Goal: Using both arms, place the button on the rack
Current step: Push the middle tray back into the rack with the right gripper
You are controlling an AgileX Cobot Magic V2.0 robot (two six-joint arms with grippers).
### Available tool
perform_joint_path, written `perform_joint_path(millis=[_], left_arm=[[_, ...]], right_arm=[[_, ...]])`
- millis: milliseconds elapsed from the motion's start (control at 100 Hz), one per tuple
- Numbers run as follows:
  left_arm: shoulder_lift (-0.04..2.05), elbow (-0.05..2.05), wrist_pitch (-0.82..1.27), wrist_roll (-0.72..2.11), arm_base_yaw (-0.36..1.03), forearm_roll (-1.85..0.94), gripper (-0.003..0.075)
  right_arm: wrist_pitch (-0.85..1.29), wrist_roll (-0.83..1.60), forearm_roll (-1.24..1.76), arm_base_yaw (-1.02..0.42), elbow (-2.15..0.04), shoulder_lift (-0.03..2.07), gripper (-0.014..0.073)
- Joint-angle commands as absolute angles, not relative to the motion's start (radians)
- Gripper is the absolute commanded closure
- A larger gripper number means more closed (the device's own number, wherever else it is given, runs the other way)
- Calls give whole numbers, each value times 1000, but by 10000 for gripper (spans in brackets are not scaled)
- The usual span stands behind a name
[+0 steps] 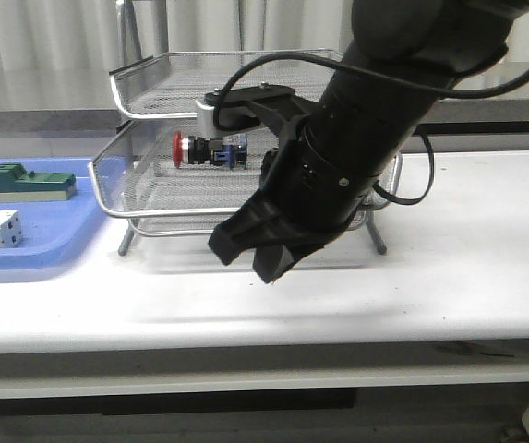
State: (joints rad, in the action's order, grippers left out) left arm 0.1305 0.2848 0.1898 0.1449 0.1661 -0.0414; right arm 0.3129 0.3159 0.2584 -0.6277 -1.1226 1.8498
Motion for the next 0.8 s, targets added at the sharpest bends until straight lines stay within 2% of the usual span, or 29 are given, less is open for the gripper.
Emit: perform_joint_path(millis=[0, 280, 790], left_arm=[[138, 311, 103, 137, 163, -50, 741], [138, 311, 103, 137, 163, -50, 741], [138, 311, 103, 137, 163, -50, 741]], right_arm=[[226, 326, 219, -578, -1197, 1832, 661], [270, 326, 211, -480, -1324, 1901, 661], [416, 294, 233, -492, -1306, 1789, 659]])
